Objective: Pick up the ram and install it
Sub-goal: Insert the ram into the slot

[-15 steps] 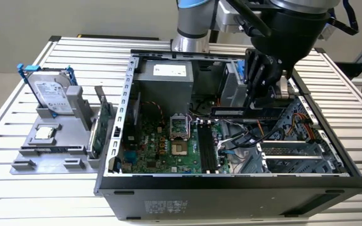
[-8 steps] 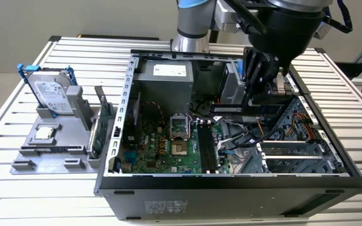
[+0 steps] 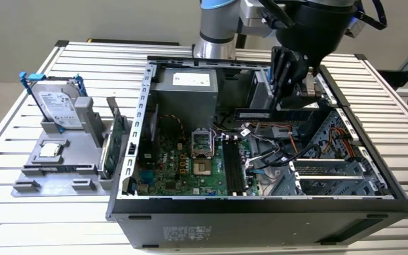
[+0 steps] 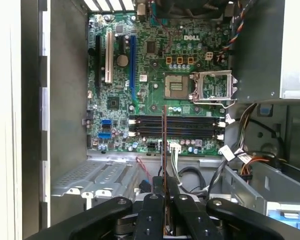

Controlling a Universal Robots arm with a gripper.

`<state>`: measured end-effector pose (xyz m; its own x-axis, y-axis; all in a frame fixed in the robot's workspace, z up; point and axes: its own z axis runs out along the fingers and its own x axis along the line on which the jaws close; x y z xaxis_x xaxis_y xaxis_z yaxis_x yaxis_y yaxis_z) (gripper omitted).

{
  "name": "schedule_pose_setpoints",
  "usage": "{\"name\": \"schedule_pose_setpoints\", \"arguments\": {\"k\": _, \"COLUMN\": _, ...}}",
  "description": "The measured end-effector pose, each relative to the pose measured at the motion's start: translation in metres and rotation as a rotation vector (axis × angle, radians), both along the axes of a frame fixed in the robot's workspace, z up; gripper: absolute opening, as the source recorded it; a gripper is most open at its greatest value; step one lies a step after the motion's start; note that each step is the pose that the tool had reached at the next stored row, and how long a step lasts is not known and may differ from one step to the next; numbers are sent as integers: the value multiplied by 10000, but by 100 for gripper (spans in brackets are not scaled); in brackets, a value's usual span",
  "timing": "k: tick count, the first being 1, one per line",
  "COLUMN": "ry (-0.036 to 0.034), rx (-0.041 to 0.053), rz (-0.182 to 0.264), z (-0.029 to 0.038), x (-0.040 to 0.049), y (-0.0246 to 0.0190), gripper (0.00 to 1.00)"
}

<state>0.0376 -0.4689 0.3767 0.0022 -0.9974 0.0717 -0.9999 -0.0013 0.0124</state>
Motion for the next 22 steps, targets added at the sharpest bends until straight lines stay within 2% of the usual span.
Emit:
{"name": "schedule_pose_setpoints", "arguments": {"k": 3, "ry": 0, "rx": 0, "rz": -18, "z": -1, "x": 4, "y": 24, "gripper": 0}}
{"name": "schedule_pose_setpoints", "arguments": {"k": 14, "ry": 1, "rx": -2, "rz": -214, "z": -1, "x": 6, "y": 26, "gripper": 0}}
{"name": "schedule_pose_setpoints", "arguments": {"k": 22, "ry": 0, "rx": -6, "rz": -215, "z": -2, "x": -34, "y": 26, "gripper": 0}}
